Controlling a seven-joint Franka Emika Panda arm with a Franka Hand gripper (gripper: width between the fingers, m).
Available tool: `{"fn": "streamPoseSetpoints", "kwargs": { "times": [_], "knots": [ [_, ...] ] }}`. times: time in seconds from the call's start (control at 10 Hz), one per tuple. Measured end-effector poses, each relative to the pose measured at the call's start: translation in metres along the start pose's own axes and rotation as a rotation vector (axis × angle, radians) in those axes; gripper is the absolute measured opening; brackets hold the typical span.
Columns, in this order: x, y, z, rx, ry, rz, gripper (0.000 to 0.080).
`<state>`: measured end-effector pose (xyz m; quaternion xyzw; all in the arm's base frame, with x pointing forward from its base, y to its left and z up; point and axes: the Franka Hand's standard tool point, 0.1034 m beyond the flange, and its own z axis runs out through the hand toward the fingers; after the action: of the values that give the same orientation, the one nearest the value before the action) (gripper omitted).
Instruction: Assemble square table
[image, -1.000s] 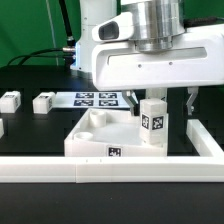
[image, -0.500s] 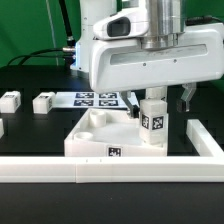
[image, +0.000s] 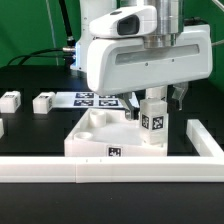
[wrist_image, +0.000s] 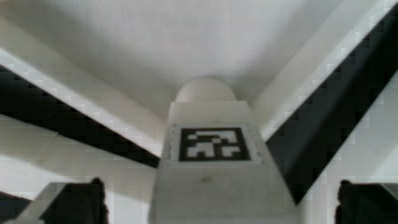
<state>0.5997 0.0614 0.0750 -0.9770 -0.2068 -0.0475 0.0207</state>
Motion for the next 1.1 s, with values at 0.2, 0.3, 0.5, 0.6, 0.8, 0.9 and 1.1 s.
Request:
{"fn": "streamPoseSetpoints", "kwargs": {
  "times": [0.2,0.3,0.5,0.6,0.8,0.9,1.1],
  "knots": [
    [-0.0002,0.0002,0.0001,0.000,0.000,0.000,0.0560],
    [-0.0002,0.0002,0.0001,0.000,0.000,0.000,0.0348],
    [-0.0002,0.0002,0.0001,0.000,0.000,0.032,0.0288],
    [-0.0003,0.0002,0.0001,0.000,0.000,0.031,0.0288],
    [0.0003,-0.0003,0.0006,0.002,0.015,0.179,0.0288],
    [0.0004,0.0002,0.0008,0.001,0.027,0.283,0.0288],
    [0.0003,0.0008,0.0007,-0.001,0.062,0.465,0.0290]
  ]
}}
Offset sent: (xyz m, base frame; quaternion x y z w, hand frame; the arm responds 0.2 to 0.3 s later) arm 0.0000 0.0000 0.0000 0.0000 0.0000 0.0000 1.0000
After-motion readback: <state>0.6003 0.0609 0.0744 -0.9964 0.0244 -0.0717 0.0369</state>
